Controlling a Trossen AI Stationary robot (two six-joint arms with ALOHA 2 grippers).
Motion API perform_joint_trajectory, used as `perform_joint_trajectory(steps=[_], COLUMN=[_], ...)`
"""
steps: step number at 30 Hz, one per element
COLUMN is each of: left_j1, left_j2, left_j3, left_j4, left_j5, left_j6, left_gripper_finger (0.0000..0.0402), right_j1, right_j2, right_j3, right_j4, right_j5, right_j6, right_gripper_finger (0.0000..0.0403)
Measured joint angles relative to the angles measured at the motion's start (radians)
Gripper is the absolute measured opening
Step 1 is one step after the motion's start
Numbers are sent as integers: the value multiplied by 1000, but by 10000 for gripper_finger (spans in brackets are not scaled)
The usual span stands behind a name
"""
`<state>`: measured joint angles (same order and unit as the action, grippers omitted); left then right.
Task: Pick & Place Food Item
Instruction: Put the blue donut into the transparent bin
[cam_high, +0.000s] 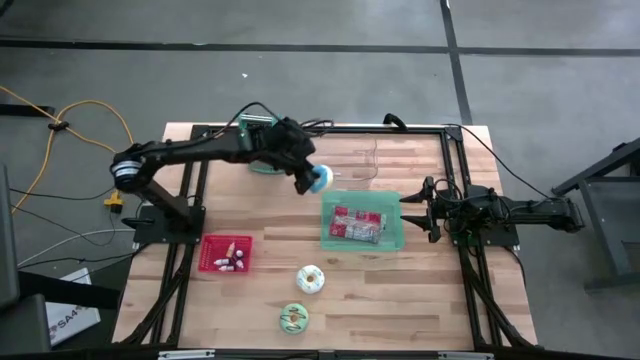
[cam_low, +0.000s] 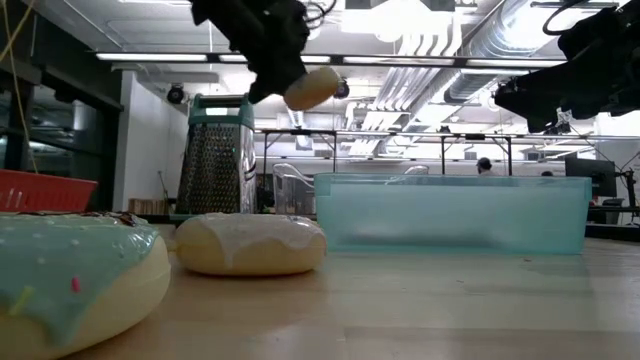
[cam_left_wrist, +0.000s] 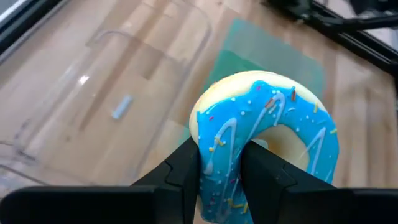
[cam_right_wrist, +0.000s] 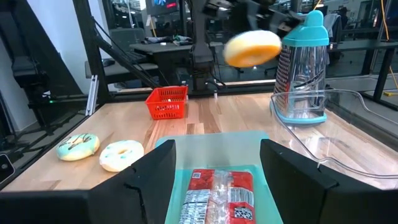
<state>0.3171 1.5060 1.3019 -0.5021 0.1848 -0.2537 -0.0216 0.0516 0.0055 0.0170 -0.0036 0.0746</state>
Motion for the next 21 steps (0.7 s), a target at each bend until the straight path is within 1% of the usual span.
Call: perform_joint_trajectory(steps=[4, 9, 13, 16, 21], left_j1=[57, 115, 149, 163, 165], left_j2=[87, 225, 320, 362, 390], left_j3=[79, 235, 330, 361, 364], left_j4=[-46, -120, -163, -169, -170], left_j5=[1, 5, 10, 8, -7], left_j6=[40, 119, 159, 178, 180], left_gripper_finger=[97, 97, 97, 97, 97], right_j1=[0, 0, 0, 0, 0], right_j2=[0, 0, 0, 0, 0], right_j3=[0, 0, 0, 0, 0], right_j4=[0, 0, 0, 0, 0], right_j5=[0, 0, 0, 1, 1], right_j6=[0, 0, 0, 0, 0], right_gripper_finger=[223, 223, 223, 223, 223])
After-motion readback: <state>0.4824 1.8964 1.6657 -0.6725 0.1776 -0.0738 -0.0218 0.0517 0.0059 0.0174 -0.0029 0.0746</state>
